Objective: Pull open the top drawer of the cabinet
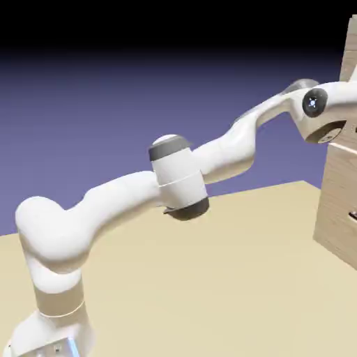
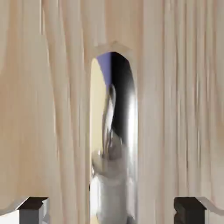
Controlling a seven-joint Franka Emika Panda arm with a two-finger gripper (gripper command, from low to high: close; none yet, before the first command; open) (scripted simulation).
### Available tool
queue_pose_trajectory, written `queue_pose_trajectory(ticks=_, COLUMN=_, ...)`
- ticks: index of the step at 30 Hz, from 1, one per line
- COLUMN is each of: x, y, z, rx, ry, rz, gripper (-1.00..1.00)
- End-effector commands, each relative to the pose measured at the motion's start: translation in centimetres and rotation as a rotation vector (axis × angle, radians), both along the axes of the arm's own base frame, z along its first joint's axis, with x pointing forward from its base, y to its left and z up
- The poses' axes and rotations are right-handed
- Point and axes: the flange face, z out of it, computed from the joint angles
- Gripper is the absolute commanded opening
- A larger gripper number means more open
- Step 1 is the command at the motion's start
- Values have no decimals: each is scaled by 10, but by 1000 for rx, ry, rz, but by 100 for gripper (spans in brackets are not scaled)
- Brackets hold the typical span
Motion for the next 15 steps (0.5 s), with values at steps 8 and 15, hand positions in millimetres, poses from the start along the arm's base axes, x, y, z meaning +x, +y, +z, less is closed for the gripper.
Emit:
queue_pose_trajectory(ticks=8, x=-22, y=0, z=0, rx=0, ry=-1, rz=0, gripper=-100)
queue_pose_trajectory(ticks=15, x=-54, y=0, z=0, rx=0, ry=-1, rz=0, gripper=-100)
